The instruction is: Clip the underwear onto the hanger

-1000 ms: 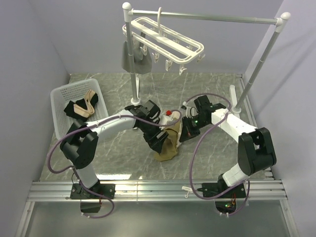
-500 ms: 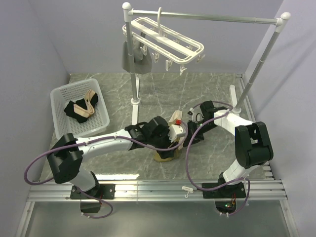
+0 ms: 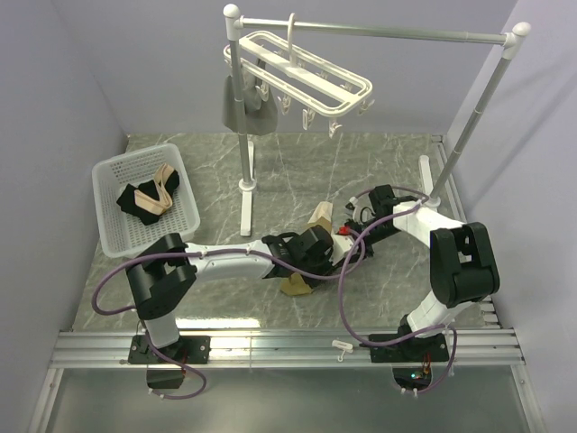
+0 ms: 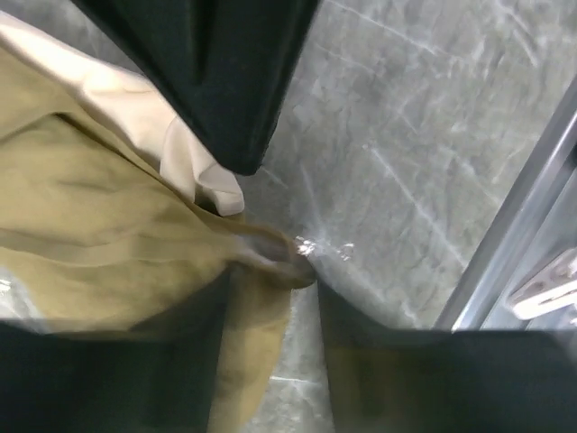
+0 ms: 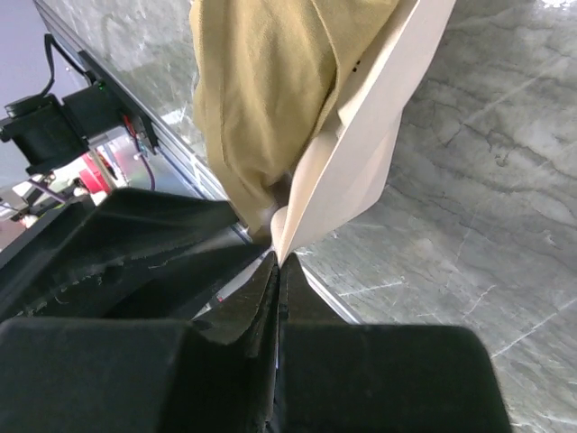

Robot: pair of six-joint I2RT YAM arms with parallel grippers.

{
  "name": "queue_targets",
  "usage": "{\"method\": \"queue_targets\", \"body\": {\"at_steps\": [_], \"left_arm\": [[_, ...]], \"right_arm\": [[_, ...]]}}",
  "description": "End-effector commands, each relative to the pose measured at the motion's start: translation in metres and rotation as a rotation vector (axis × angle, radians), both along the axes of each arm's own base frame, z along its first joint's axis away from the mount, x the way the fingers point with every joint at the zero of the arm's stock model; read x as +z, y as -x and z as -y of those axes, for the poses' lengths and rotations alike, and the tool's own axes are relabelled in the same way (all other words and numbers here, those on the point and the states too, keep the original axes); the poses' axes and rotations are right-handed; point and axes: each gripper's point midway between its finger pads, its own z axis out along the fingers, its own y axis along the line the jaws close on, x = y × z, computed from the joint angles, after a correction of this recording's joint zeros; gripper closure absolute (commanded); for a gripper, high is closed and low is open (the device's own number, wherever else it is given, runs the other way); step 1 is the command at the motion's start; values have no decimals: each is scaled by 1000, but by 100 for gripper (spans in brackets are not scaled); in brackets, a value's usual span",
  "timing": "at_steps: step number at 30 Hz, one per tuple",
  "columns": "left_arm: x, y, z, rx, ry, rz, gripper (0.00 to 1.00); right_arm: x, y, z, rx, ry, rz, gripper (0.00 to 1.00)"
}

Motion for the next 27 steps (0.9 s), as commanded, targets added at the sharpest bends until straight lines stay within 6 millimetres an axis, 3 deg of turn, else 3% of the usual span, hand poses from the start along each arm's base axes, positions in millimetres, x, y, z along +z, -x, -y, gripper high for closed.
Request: {"method": "queue_targets", "body": {"at_steps": [1, 3, 4, 8, 14, 21, 27], "left_arm": [[24, -12, 11, 42, 50, 52, 77], [21, -10, 3, 45, 26, 54, 97], [26, -9, -1, 36, 23, 61, 100], [32, -2, -34, 18, -14, 23, 100], [33, -13, -109, 32, -101, 6, 100], [0, 8, -166, -122, -307, 16, 100], [-28, 5, -209, -144, -451, -22, 100]], "right_arm": [[5, -1, 2, -11, -24, 8, 100], [4, -1, 4, -10, -17, 7, 100], [4, -1, 6, -14, -11, 7, 100], [-1, -6, 20, -27, 41, 31, 100], [-5, -12, 40, -5, 130, 48, 100], [-7, -27, 66, 40, 260, 32, 100], [-2, -22, 100, 176, 403, 78, 100]]}}
